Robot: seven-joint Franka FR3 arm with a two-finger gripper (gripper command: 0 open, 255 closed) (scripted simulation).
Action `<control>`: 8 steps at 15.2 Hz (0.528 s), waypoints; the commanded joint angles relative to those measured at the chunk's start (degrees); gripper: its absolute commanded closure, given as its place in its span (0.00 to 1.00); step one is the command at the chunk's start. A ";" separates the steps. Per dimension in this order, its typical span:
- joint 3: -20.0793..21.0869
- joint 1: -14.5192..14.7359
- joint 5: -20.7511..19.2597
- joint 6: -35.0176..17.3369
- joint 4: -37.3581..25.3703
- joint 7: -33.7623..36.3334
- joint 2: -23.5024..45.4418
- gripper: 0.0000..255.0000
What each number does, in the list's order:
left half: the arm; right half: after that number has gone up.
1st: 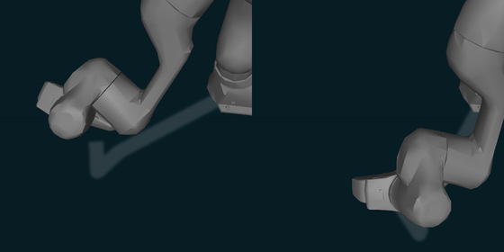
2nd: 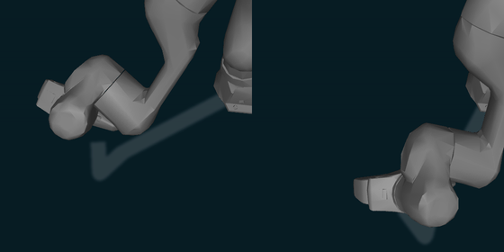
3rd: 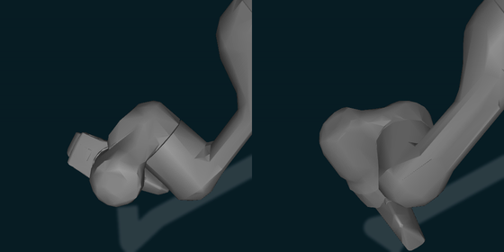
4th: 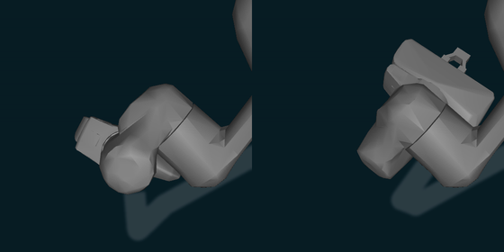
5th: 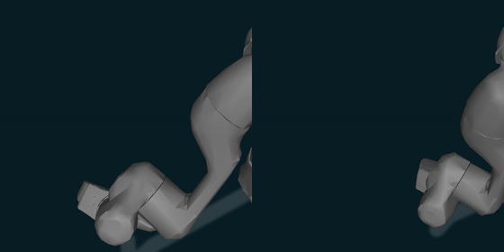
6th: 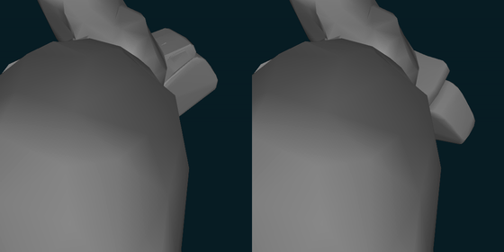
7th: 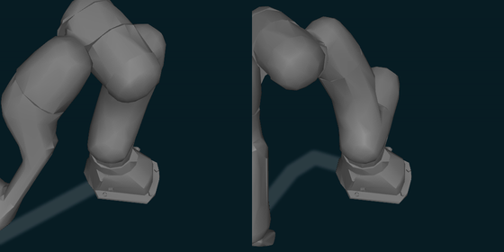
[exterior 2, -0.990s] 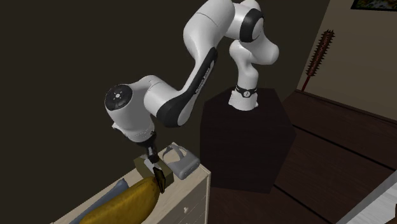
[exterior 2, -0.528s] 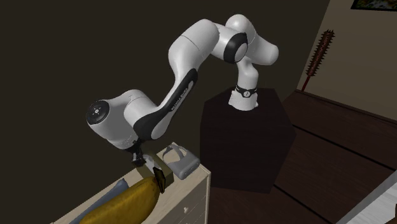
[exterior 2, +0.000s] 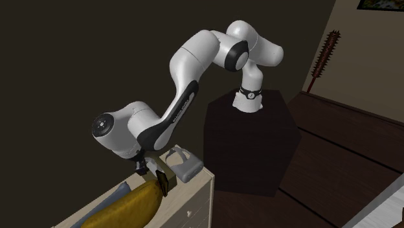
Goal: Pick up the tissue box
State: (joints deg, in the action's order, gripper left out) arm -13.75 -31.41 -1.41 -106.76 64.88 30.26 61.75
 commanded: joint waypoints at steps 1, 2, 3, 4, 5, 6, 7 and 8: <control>0.03 0.07 0.01 -0.20 0.14 0.09 0.04 1.00; 0.02 0.06 0.01 -0.19 0.14 0.08 0.03 1.00; 0.02 0.06 0.01 -0.22 0.19 0.07 0.00 1.00; 0.02 0.05 0.01 -0.18 0.11 0.07 0.05 1.00; 0.01 0.10 0.00 -0.28 0.38 0.09 -0.11 1.00; 0.00 0.11 -0.01 -0.39 0.62 0.08 -0.25 1.00; -0.01 0.15 -0.03 -0.51 0.92 0.08 -0.43 1.00; 0.01 0.16 -0.01 -0.46 0.73 0.13 -0.27 1.00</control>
State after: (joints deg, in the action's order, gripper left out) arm -13.79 -31.23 -1.46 -107.25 65.48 30.40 61.21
